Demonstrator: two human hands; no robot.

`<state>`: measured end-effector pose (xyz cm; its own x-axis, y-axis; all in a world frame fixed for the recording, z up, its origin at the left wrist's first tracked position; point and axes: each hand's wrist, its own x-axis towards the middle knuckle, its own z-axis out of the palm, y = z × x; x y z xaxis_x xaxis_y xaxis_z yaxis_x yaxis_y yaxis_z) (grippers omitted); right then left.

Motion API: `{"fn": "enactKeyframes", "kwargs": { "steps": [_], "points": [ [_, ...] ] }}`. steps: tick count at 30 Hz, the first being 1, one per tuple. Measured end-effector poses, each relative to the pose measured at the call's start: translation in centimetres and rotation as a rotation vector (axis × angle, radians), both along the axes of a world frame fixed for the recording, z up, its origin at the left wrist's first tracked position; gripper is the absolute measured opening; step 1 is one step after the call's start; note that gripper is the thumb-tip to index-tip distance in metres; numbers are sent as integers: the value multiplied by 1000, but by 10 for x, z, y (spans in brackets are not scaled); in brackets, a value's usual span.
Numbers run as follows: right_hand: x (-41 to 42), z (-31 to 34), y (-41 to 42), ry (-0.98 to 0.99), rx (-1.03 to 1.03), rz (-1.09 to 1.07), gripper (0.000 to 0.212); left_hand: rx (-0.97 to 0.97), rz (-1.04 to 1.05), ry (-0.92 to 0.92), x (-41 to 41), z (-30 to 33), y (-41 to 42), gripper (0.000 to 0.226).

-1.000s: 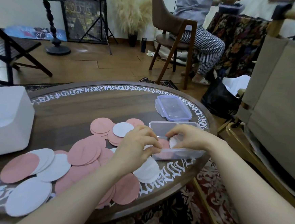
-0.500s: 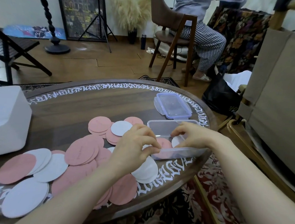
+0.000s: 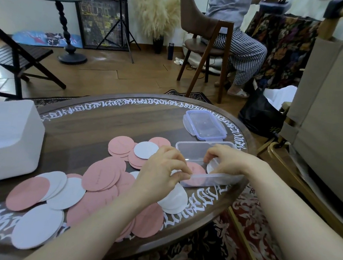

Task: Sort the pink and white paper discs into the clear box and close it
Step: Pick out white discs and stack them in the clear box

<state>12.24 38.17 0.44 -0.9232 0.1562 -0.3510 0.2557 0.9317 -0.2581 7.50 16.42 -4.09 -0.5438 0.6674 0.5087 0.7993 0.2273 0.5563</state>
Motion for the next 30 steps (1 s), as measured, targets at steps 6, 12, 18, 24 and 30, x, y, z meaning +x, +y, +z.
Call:
{"fn": "enactKeyframes", "kwargs": {
  "steps": [6, 12, 18, 24, 30],
  "points": [
    [1, 3, -1, -22, -3, -4, 30, -10, -9, -33, 3, 3, -2, 11],
    [2, 1, 0, 33, 30, -16, 33, -18, -4, -31, 3, 5, -1, 12],
    [2, 3, -2, 7, 41, -3, 28, -24, -4, -18, 3, 5, -3, 12],
    [5, 3, 0, 32, 18, -4, 27, -44, -15, -27, 4, 6, -5, 12],
    [13, 3, 1, 190, -64, -51, 29, -62, 34, -115, 5, 13, -20, 21]
  ]
}}
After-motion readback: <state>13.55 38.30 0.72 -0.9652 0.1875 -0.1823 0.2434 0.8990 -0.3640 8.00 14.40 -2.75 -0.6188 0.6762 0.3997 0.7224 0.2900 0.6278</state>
